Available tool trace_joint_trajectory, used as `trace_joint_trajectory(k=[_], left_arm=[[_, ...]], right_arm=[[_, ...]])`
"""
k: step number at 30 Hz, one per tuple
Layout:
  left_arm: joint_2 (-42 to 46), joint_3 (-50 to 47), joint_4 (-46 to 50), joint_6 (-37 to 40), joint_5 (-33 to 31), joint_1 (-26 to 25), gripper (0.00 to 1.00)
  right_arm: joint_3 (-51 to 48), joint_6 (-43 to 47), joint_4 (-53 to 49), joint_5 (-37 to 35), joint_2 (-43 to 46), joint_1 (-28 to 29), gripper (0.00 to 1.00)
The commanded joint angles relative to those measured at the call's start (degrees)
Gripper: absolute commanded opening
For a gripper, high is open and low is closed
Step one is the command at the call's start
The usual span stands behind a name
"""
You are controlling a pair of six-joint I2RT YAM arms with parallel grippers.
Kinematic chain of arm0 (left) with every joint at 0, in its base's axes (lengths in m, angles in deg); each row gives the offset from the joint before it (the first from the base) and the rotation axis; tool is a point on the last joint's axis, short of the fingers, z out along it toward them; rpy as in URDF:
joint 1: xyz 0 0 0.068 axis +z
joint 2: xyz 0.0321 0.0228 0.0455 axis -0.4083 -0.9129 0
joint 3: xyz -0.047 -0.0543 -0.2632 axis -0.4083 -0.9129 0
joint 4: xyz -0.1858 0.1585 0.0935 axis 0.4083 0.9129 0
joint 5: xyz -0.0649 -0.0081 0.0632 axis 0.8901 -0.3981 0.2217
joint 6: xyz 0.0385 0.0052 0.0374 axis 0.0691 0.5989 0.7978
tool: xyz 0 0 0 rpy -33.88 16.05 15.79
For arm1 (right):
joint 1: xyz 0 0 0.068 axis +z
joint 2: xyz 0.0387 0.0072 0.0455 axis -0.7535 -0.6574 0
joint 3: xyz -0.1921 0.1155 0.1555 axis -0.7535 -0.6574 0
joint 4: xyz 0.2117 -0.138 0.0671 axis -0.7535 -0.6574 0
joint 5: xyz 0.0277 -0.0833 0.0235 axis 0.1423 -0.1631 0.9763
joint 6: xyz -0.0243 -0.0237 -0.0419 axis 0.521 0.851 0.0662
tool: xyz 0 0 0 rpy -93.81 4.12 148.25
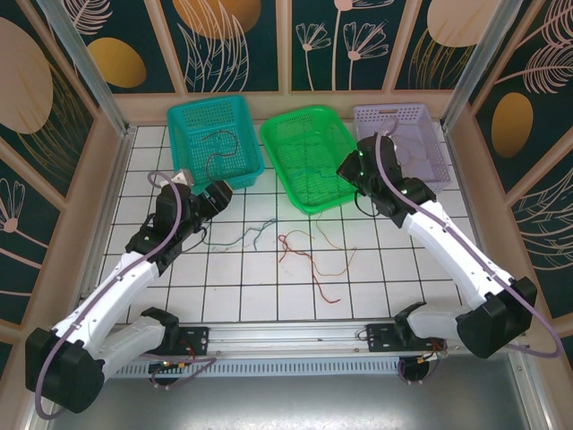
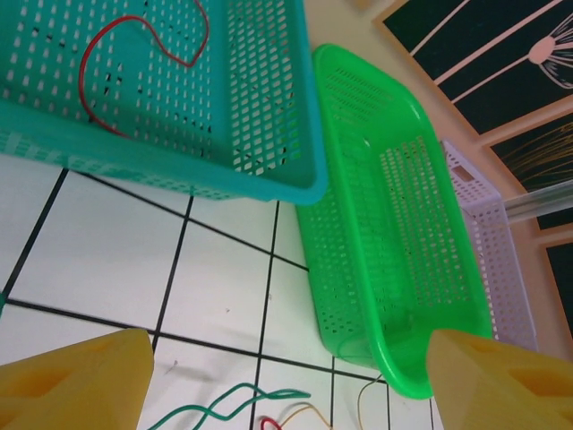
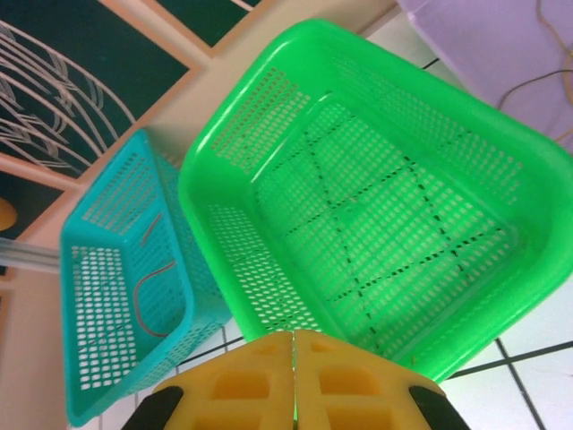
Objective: Untangle the cables
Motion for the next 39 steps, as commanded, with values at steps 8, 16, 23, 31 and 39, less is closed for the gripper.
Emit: trace_joint_trajectory(k=[8,16,23,31,39], left_arm=[[-1.05,3.44,-14.33,3.89,15.96,-5.53,0.75],[-7.38,5.84,-19.76,7.1,18.11,-14.22,0.77],[-13.75,10.15,-18.73,10.15,20.16,-16.07,0.76],[-19.74,14.63,-14.47,13.87,16.58,-16.88,0.57],[-21.34,14.82,-12.93,14.42,20.85,-17.52,0.0]], right_arm=[[6.61,2.52,-5.37,-5.44,-4.31,0.59,0.0],[9.07,3.97,-5.32,-4.02,-7.03,1.92,0.0],[10.04,4.4,-4.85,-2.04,-7.21,2.85,0.0],[9.53,3.37,-4.86,-0.48,-5.81,3.48,0.0],[7.6,9.15,-0.51,-3.87,-3.63,1.52,0.0]])
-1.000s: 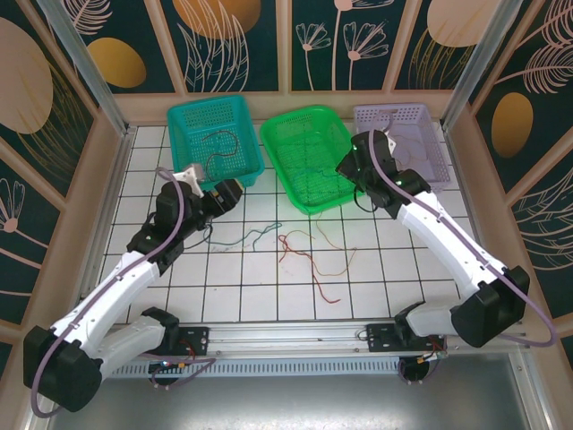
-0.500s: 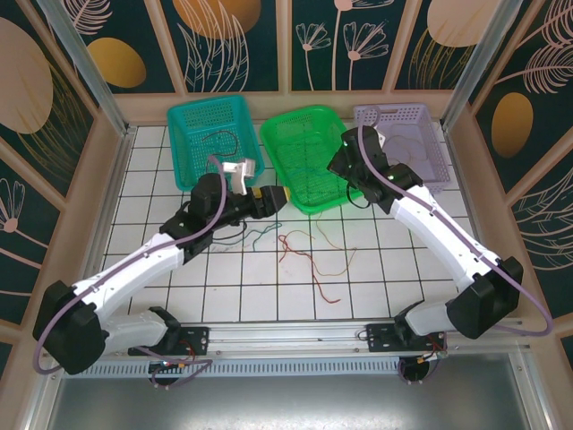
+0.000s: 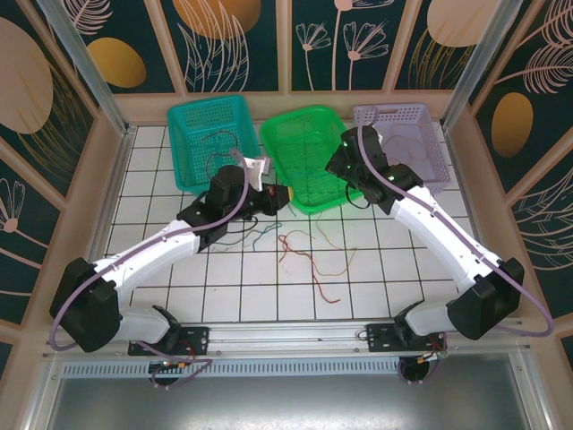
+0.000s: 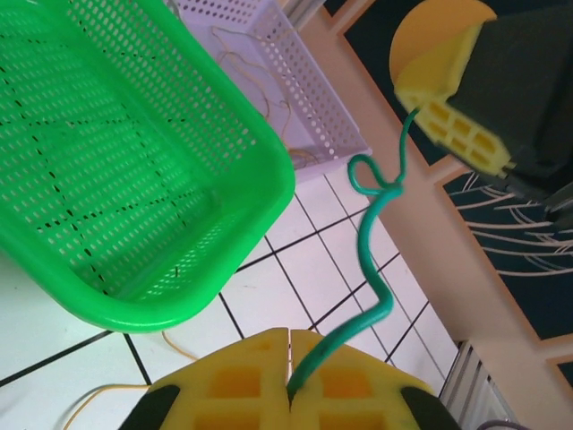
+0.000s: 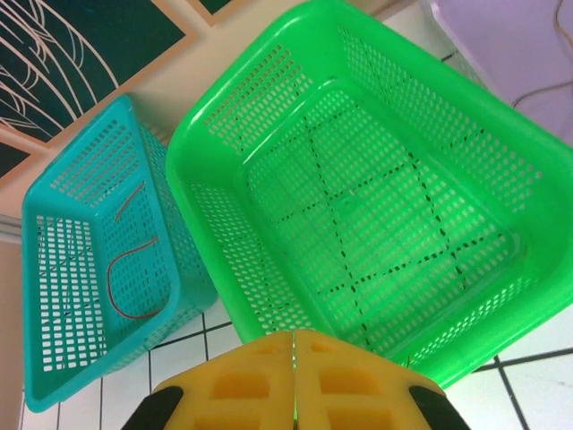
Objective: Untangle the cables
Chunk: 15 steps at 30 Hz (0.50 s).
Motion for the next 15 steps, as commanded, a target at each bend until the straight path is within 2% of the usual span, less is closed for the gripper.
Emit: trace_joint_trajectory(k=[1,6,9,12,15], left_arm=[[0.05,1.62,2.32,2.02,3.93,-0.94,0.0],[-1.04,5.64,11.88,7.83,9.92,-4.6,0.0],[-2.56,7.09,17.22,10.84,11.67,-7.81,0.0],[-3.56,6.7,19.31,11.76,12.47,-10.07,0.0],[-3.76,5.71,19.93,12.09,12.76,-11.45,0.0]], right_arm=[[-0.67,6.18,5.51,-2.16,2.75,-2.99,0.0],[-2.82,11.91,19.22,6.01,3.62,-14.0,0.0],[-1.56,16.85,27.11,11.95,2.25,-17.97,0.0],[-0.22,21.78,33.01,17.6,0.6,-21.5,0.0],[-0.29,22.53,38.66,26.45,-0.48,-26.37,0.0]])
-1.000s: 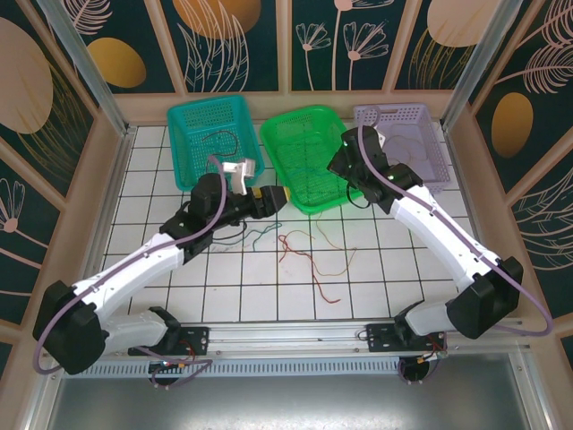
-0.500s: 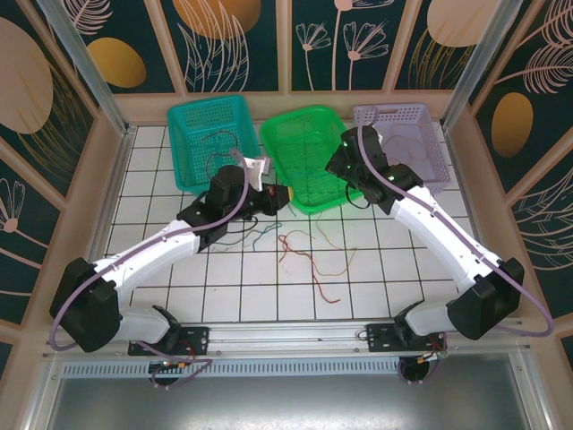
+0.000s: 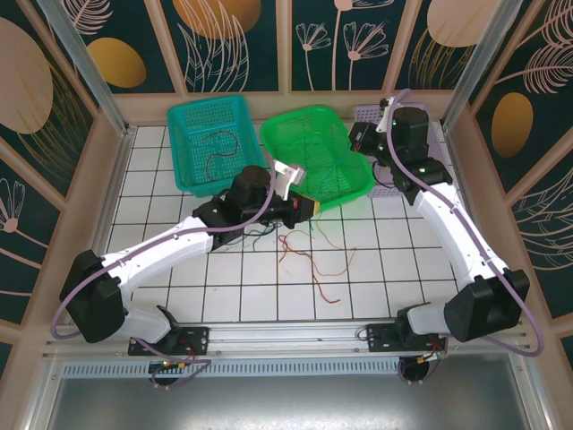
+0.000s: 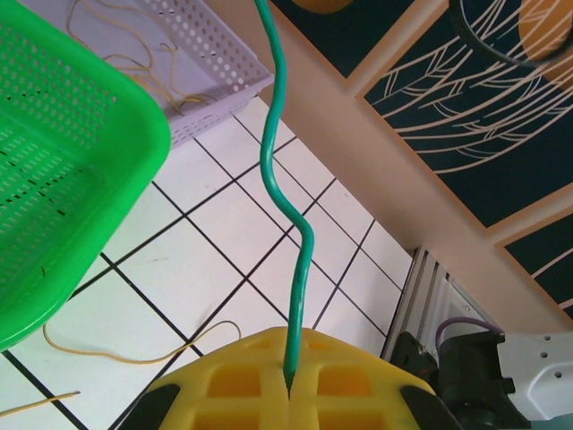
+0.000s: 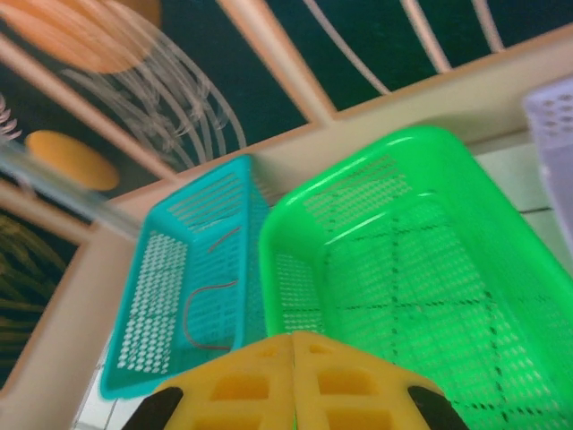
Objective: Untangle the cables
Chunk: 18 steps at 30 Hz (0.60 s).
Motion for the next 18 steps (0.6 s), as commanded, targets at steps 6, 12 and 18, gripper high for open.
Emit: trace_joint_trajectory(k=[6,12,18], left_arm=[[-1.02,-2.55,16.8,4.77,9.98,-5.39,0.0],[-2.14,-4.27,18.37,5.51,10.48,-7.02,0.0],[-1.51,-5.64,18.65,5.26,10.09,-7.06,0.0]], right_arm=[[4.9,4.88,22.47,5.69,-4.1,-13.82,0.0],[11.08,1.22,19.58,9.53,-6.99,-17.49,0.0],[15.14,1.1,17.31,13.0,-8.67,-19.15,0.0]])
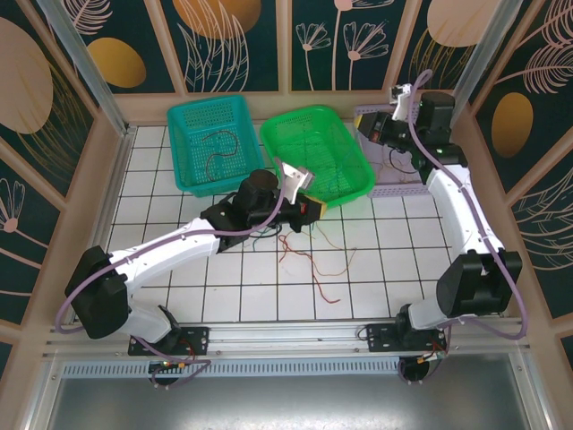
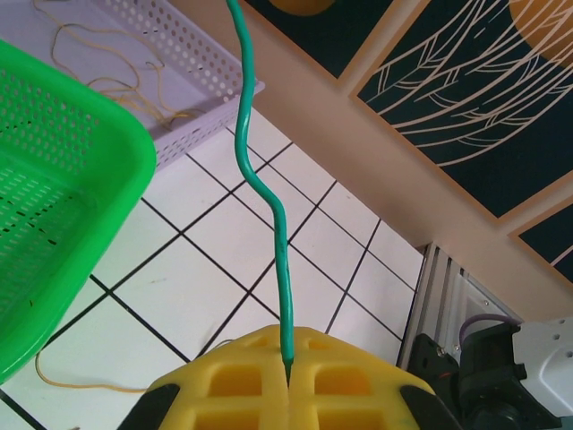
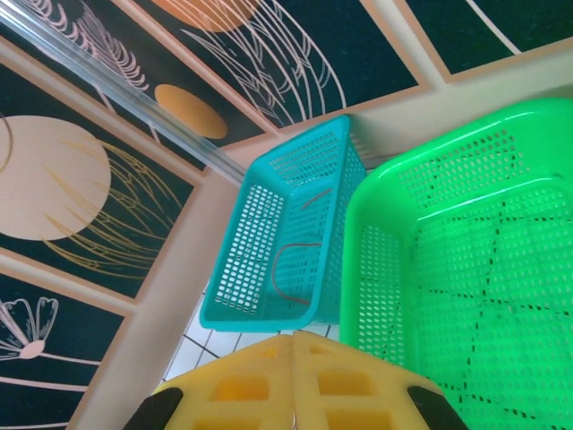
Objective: Untangle the cables
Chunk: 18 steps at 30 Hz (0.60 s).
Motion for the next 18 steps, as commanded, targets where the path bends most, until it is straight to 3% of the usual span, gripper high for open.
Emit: trace_joint_trajectory(k=[1,11,18], left_arm=[[0.4,-5.38,22.4,2.15,11.96,-4.7,0.0],[-1.77,-5.39,29.69,7.55,6.64,-5.79,0.0],[-0.81,-8.5,29.82,7.72,5.25,-6.14,0.0]], right_arm=[[8.49,0.44,17.47,-15.67,-1.5,-8.32,0.0],[15.63,-4.61,13.55,-18.12,-3.92,-12.08,0.0],[20.51,-7.01,11.32,-17.56,-5.75,-13.94,0.0]])
